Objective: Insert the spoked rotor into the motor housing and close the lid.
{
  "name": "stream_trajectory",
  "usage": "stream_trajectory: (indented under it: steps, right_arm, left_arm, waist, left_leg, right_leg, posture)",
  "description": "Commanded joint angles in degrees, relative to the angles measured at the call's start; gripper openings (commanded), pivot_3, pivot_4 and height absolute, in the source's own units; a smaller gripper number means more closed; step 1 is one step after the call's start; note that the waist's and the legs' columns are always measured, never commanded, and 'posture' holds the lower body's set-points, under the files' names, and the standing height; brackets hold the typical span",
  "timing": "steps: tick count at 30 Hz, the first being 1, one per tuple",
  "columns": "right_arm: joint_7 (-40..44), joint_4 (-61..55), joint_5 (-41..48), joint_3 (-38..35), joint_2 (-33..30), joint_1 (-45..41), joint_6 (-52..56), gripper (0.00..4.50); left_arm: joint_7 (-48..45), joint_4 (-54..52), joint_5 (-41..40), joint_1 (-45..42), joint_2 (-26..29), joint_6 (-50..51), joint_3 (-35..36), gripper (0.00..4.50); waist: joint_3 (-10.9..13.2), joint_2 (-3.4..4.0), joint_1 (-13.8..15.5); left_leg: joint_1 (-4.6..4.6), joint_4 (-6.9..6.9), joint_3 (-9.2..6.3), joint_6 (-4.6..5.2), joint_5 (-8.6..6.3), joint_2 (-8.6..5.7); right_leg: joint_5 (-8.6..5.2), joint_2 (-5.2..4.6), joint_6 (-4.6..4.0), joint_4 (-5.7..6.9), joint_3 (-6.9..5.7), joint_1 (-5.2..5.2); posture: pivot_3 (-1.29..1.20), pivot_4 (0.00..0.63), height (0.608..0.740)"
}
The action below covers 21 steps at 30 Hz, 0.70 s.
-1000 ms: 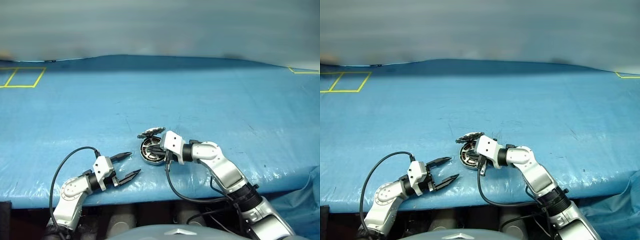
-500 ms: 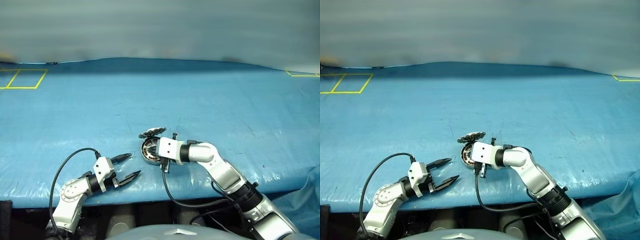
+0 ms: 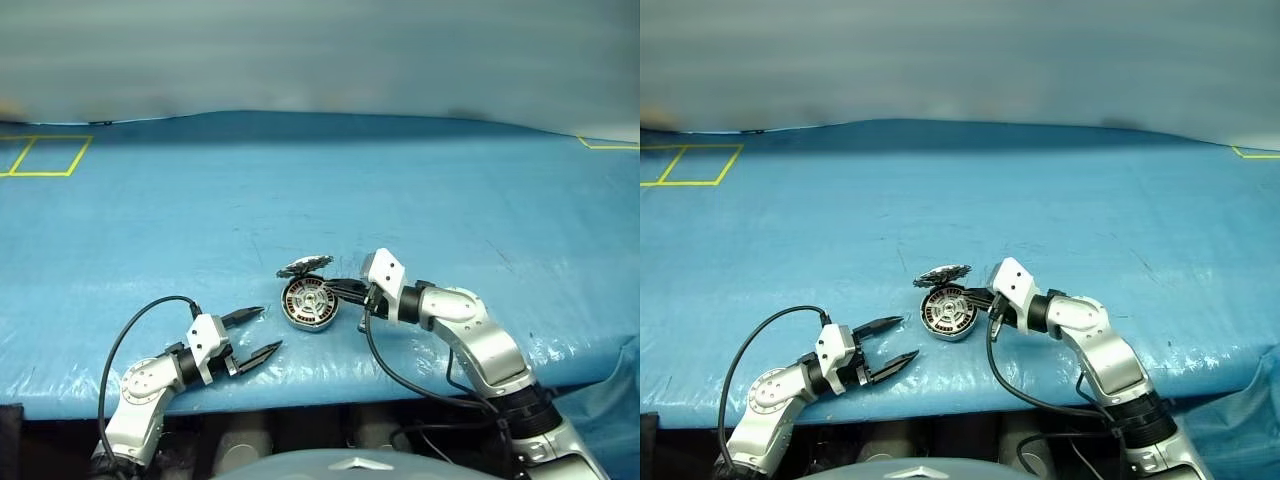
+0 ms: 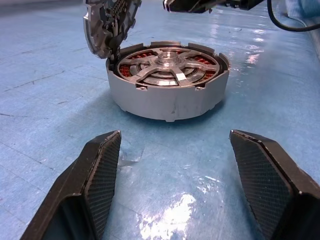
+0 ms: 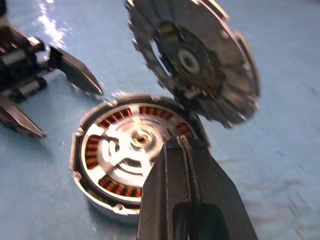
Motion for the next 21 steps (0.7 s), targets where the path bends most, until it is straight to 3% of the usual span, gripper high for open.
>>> stream_trajectory:
  steps: [1,4,7,13,16,21]
  right_arm:
    - [-4.23,3.32,-5.50,-0.66,-1.63,-2.58,-0.28,0.03]
    - [-9.57,9.13,-6.24,-3.02,2.07,-7.64,-1.21,0.03]
    - [-9.30,11.12,-5.11,-3.83,4.29,-10.78,-2.24,0.03]
    - [-2.81,10.34,0.11,-2.94,8.24,-15.27,-3.63,0.03]
    - [5.67,6.69,3.90,0.87,8.10,-15.97,-2.94,0.03]
    - [8.04,6.78,1.74,3.02,5.54,-15.68,-3.09,0.03]
  left_arm:
    - [0.43,-0.22,-0.06,-0.13,-0.57,-0.27,0.11,3.69]
    - [0.47,0.18,-0.07,-0.22,-0.86,-0.66,0.27,3.69]
    - [0.53,0.43,0.01,-0.29,-1.19,-1.06,0.56,3.69]
    - [1.35,0.47,0.28,0.11,-1.24,-1.39,1.35,3.69]
    - [2.11,-0.58,0.20,0.84,-0.92,-1.36,1.71,3.69]
    - [3.08,-2.88,-0.04,1.86,-0.82,-0.36,1.39,3.69]
  waist:
    - [0.03,0.03,-0.05]
    - [0.09,0.05,-0.23]
    - [0.14,0.09,-0.19]
    - [0.15,0.08,-0.04]
    - [0.15,0.08,-0.12]
    - [0.17,0.11,-0.24]
  left_leg:
    - [0.00,0.00,0.02,0.00,0.00,-0.02]
    - [0.02,0.00,0.09,-0.01,-0.01,-0.05]
    - [-0.08,-0.01,0.13,0.00,0.00,-0.02]
    - [-0.18,-0.14,0.23,0.06,-0.06,-0.04]
    - [-0.16,-0.15,0.28,0.07,-0.07,-0.03]
    - [-0.09,-0.12,0.26,0.07,-0.07,0.02]
  right_leg:
    - [0.00,0.00,0.00,0.00,0.00,-0.01]
    - [0.01,0.04,-0.01,0.00,0.00,-0.03]
    - [0.04,0.12,-0.06,0.04,0.02,0.00]
    - [0.17,0.15,-0.33,-0.01,0.01,0.02]
    - [0.16,0.14,-0.33,-0.02,0.01,0.04]
    - [0.16,0.15,-0.32,0.01,0.01,0.04]
  posture:
    - [0.00,0.150,0.740]
    - [0.00,0.150,0.740]
    - [0.00,0.150,0.740]
    - [0.00,0.150,0.740]
    - [0.00,0.150,0.740]
    - [0.00,0.150,0.740]
